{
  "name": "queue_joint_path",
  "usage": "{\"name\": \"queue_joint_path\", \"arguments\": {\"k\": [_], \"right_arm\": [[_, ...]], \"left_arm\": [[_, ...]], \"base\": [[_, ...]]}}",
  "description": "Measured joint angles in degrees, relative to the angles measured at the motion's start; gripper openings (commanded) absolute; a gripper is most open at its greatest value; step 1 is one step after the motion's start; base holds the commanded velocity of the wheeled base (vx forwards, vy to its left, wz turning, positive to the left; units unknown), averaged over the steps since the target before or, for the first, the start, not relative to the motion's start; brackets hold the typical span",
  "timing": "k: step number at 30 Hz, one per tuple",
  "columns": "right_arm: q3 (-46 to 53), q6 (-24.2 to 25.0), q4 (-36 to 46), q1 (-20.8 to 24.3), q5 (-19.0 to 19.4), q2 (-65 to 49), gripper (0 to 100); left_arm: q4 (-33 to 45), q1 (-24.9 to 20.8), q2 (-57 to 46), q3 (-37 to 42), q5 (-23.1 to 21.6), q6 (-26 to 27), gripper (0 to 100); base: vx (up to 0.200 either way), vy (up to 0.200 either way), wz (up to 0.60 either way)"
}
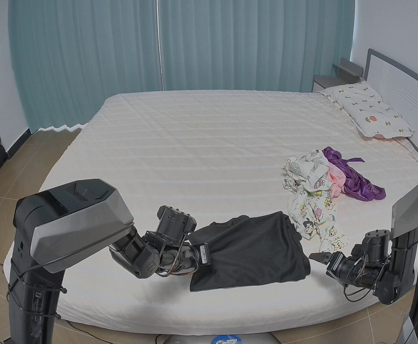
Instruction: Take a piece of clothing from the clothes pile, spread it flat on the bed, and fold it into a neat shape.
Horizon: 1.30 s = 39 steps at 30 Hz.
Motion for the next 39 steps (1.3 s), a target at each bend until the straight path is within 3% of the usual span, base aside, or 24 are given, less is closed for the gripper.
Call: {"name": "queue_joint_path", "arguments": {"k": [10, 19, 28, 39], "right_arm": [[-0.1, 0.2, 0.0, 0.0, 0.1, 0.0, 100], [0.0, 0.2, 0.0, -0.1, 1.0, 0.1, 100], [0.0, 0.2, 0.0, -0.3, 1.1, 0.1, 100], [0.0, 0.3, 0.0, -0.5, 1.1, 0.2, 100]], "left_arm": [[2.3, 2.0, -2.0, 1.2, 0.4, 0.2, 0], [1.8, 6.9, -4.3, 5.2, 0.0, 0.3, 0], [1.7, 15.0, -7.5, 9.8, -2.2, 1.1, 0], [1.7, 29.6, -9.5, 14.1, -5.4, 6.1, 0]], "base": [[0.0, 0.0, 0.0], [0.0, 0.0, 0.0], [0.0, 0.0, 0.0], [0.0, 0.0, 0.0]]}}
